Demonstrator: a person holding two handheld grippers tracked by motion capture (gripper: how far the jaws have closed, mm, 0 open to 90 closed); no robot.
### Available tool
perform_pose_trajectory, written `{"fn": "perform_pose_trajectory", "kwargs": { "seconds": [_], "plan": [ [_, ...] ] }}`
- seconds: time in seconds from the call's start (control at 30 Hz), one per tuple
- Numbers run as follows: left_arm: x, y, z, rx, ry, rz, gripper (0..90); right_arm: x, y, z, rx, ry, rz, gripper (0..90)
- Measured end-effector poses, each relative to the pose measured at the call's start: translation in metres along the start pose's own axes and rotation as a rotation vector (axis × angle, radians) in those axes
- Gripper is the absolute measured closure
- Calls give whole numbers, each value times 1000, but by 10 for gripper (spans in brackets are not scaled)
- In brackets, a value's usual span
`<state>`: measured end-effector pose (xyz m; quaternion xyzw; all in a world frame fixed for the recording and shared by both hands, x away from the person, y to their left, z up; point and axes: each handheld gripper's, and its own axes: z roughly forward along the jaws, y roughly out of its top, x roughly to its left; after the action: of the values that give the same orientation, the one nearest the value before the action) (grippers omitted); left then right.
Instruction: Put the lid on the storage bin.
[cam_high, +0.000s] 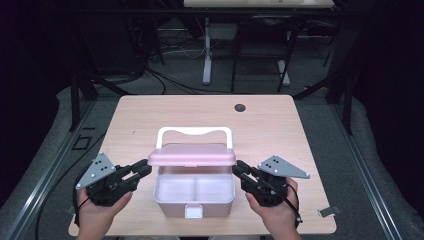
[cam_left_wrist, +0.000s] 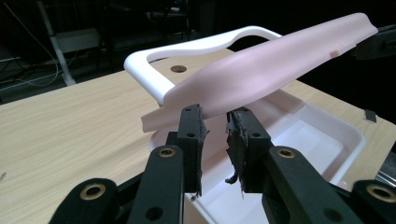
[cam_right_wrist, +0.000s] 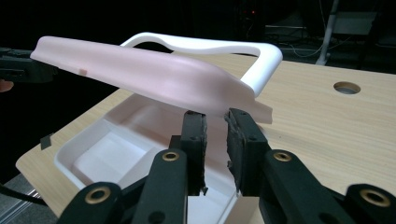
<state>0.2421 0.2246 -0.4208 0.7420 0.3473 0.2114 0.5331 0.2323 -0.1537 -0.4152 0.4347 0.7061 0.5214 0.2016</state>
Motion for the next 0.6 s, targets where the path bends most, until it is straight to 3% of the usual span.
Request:
{"fn": "perform_pose_trajectory", "kwargs": {
  "seconds": [0.03, 0.27, 0.33, 0.5, 0.53, 0.57, 0.6],
  "plan": [
    [0, -2, -1, 5, -2, 1, 746, 0, -1, 1, -16, -2, 1, 770],
    [-1, -11, -3, 23, -2, 4, 742, 1, -12, -4, 18, -5, -7, 769],
    [-3, -15, -4, 27, -4, 11, 742, 0, -14, -5, 26, 14, -6, 769],
    [-4, -21, -9, 35, -12, 10, 742, 0, -20, -9, 37, -2, -5, 769],
    [-4, -22, -10, 38, -12, 8, 742, -1, -22, -9, 35, 17, 1, 768],
    [-4, -23, -10, 37, -13, 10, 742, -1, -24, -10, 39, -9, 5, 768],
    [-5, -23, -11, 42, -18, 8, 742, -2, -25, -10, 35, 27, 7, 768]
  ]
}}
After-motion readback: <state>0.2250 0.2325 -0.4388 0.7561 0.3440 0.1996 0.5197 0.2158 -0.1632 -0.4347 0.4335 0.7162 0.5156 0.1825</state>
